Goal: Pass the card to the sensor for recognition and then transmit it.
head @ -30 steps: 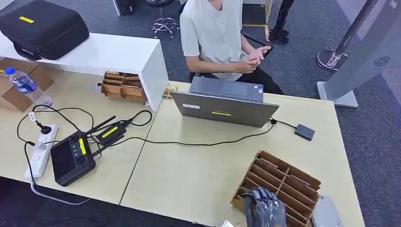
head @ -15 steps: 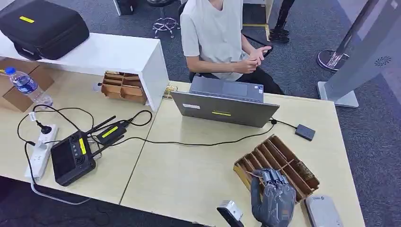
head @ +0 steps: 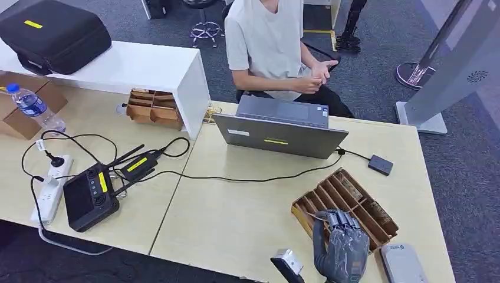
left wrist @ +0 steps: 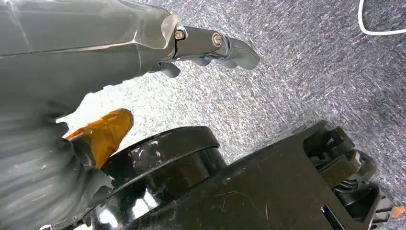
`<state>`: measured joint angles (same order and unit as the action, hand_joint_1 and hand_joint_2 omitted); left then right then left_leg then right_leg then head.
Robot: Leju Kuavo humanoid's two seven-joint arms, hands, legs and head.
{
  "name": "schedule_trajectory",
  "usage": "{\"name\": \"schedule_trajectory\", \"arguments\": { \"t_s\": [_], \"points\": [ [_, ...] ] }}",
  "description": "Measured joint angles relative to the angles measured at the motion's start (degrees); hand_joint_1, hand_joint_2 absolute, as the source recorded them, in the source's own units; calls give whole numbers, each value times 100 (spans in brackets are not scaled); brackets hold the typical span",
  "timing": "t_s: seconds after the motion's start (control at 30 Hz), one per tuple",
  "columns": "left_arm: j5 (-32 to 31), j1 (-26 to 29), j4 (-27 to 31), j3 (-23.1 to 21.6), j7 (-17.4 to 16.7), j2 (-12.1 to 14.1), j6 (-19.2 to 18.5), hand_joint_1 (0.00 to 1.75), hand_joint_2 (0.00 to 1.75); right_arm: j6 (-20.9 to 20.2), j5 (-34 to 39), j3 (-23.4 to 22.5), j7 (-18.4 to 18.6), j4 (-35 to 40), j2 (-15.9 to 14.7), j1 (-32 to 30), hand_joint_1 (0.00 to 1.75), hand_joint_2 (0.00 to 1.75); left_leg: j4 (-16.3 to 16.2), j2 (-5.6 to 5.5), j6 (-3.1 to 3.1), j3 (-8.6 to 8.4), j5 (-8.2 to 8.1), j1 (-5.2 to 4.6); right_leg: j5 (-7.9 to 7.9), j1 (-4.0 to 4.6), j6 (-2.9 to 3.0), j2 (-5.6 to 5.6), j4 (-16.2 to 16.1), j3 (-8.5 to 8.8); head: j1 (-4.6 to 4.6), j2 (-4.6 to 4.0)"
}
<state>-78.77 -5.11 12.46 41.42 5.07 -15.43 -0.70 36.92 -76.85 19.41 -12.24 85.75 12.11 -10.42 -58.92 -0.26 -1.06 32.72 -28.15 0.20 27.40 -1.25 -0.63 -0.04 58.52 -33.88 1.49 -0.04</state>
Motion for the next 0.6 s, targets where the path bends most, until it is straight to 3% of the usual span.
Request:
{"name": "schedule_trajectory", "arguments": {
  "t_s": [0.27,0.47,0.6],
  "points": [
    [-52,-1,0,-20,2,0,-15,0,175,0,-411,7,208,276,-2,-25,152,175,0,0,0,-1,0,0,0,0,0,0,0,0,0,0],
    [-162,13,-31,-94,101,9,-11,0,175,0,-1268,267,1176,1428,-429,-187,152,175,0,-1,4,2,-3,-2,0,-1,0,0,-2,0,-2,0],
    [-221,20,-33,-151,101,9,-11,0,175,0,-1294,227,804,1898,-571,-117,152,175,0,-2,4,3,-3,-2,0,-1,-1,-2,-4,1,0,0]
  ]
}}
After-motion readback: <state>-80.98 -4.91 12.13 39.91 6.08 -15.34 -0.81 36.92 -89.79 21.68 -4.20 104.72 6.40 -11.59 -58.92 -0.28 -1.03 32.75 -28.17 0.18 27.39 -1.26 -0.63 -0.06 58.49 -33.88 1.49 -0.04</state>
